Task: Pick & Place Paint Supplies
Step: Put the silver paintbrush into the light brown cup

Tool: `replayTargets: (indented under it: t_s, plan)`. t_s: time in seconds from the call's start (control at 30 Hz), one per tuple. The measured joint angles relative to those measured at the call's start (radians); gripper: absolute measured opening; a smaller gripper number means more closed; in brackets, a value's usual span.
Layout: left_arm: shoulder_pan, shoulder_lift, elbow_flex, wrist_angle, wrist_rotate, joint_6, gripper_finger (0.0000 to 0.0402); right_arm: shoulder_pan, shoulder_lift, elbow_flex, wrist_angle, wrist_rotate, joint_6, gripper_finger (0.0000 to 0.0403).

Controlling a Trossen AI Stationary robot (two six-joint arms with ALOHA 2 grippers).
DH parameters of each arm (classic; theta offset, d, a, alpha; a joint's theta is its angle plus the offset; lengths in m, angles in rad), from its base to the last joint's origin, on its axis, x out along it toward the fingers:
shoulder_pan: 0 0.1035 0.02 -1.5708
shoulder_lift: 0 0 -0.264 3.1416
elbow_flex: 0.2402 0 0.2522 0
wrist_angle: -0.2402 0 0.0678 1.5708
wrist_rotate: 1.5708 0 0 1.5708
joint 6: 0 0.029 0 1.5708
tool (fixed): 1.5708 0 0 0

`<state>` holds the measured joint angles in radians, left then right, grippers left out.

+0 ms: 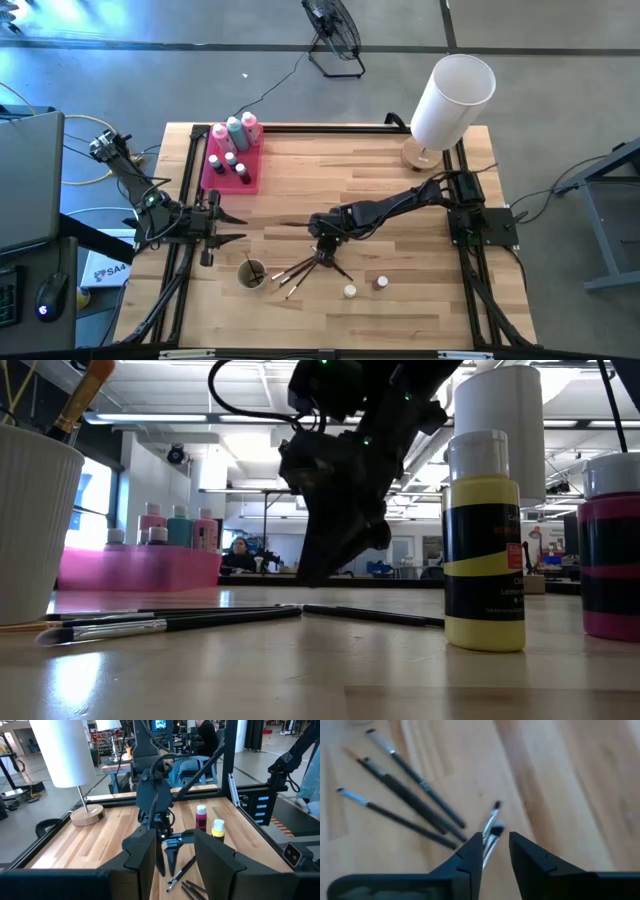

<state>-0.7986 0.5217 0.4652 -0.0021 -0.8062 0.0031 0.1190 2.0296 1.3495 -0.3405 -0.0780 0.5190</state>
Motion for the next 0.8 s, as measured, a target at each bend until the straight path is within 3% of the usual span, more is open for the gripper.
replayTargets:
  t_s: [0.1,0.37,0.8]
  plan:
    - [0.0,0.0,0.0,0.0,0.0,0.0,0.0132,0.006,0.0,0.0,-0.004,-0.053,0.025,0.0081]
    - [0.0,0.0,0.0,0.0,0.0,0.0,0.0132,0.023,0.007,0.0,-0.041,-0.141,0.038,0.0009]
    - [0.0,0.0,0.0,0.0,0.001,0.0,0.0132,0.059,0.007,0.0,-0.093,-0.186,0.099,0.0003]
